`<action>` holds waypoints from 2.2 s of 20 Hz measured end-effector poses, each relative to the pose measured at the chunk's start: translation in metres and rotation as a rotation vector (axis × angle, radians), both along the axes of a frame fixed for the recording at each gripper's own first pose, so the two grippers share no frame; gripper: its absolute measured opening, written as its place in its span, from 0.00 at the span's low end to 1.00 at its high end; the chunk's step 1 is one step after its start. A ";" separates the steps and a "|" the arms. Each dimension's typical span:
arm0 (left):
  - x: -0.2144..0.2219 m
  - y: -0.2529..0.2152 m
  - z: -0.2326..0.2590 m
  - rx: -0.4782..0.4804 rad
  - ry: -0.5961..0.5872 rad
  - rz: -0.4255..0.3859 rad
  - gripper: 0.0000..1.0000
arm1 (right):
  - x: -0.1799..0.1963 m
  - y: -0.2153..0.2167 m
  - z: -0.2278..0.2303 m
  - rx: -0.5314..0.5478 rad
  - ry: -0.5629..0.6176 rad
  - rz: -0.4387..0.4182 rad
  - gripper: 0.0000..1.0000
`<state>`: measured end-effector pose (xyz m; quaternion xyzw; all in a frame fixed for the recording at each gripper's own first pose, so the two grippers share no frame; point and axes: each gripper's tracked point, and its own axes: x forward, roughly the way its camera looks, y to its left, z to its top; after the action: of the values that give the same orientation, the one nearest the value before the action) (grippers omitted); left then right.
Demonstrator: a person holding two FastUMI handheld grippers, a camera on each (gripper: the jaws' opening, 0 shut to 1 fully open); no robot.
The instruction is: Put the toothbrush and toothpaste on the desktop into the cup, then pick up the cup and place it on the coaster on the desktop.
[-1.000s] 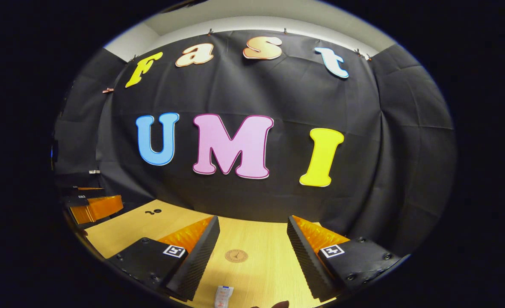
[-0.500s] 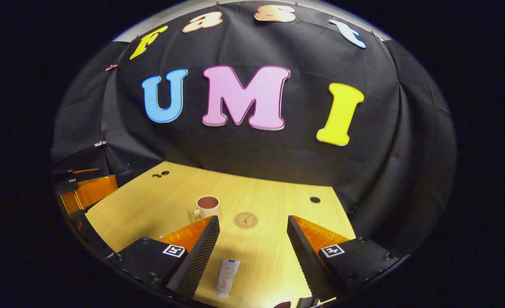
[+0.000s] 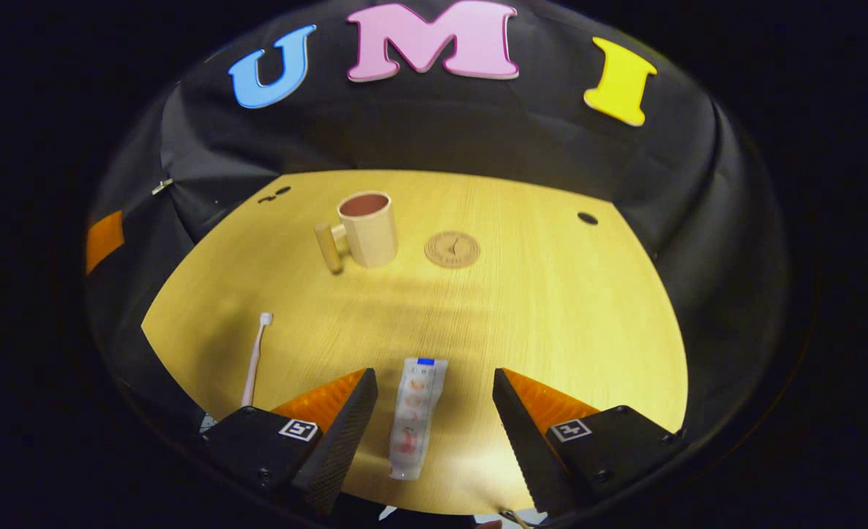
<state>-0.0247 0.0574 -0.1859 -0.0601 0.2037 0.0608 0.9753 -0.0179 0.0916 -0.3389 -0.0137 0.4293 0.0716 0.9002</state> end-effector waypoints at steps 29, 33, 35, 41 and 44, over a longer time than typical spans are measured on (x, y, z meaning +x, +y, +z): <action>0.010 0.016 -0.125 -0.044 0.251 0.091 0.91 | -0.010 0.018 -0.075 0.067 0.284 0.068 0.39; 0.013 0.008 -0.146 -0.020 0.302 0.069 0.90 | -0.005 0.010 -0.050 0.214 0.205 0.053 0.30; 0.015 0.002 -0.155 -0.018 0.319 0.053 0.90 | -0.003 0.004 -0.033 0.252 0.157 0.047 0.30; 0.025 -0.006 -0.184 -0.063 0.410 0.060 0.89 | -0.014 -0.021 -0.005 0.293 0.110 0.037 0.30; 0.024 0.004 -0.205 -0.042 0.470 0.097 0.88 | -0.019 -0.028 0.002 0.295 0.086 0.047 0.30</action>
<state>-0.0003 0.0610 -0.3913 -0.0745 0.4234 0.1154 0.8955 -0.0371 0.0640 -0.3374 0.1118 0.4520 0.1556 0.8712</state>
